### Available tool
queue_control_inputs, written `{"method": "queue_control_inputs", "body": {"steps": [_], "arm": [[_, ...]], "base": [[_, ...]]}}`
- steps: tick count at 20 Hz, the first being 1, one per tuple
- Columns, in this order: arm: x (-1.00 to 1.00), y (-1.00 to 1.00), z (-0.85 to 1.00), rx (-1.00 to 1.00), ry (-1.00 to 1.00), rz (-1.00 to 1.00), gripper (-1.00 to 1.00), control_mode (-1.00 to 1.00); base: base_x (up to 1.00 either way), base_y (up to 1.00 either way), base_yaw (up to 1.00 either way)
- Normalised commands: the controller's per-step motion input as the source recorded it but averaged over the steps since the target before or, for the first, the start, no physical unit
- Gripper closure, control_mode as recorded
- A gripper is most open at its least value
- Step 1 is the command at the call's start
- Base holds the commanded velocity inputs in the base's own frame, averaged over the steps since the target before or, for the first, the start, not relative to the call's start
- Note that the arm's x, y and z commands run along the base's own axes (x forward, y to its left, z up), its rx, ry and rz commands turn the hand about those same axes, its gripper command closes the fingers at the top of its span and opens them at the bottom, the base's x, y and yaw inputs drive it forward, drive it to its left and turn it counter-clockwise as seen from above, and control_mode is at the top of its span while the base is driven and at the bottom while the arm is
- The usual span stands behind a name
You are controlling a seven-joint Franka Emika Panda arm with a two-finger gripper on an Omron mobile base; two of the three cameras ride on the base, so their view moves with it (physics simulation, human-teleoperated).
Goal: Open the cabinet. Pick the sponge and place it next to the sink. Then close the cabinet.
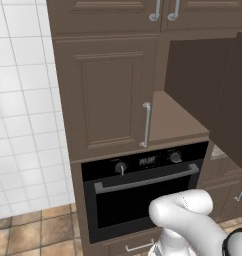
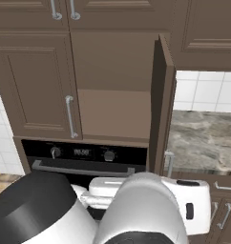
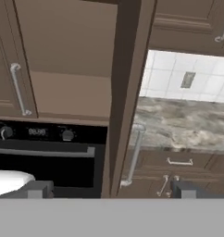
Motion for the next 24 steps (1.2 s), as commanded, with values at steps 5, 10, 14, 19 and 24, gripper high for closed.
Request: {"method": "queue_control_inputs", "body": {"steps": [5,10,14,19,24], "arm": [[0.14,-0.01,0.00,0.00,0.07,0.22,-1.00,-1.00],[0.29,0.00,0.00,0.00,0.04,0.20,-1.00,-1.00],[0.41,-0.01,-0.02,0.00,0.00,0.15,-1.00,-1.00],[0.40,-0.11,-0.17,0.00,0.00,0.04,-1.00,-1.00],[0.38,-0.02,-0.13,0.00,0.00,0.00,-1.00,-1.00]], "base": [[0.00,0.00,0.00],[0.00,0.00,0.00],[0.00,0.00,0.00],[0.00,0.00,0.00],[0.00,0.00,0.00]]}}
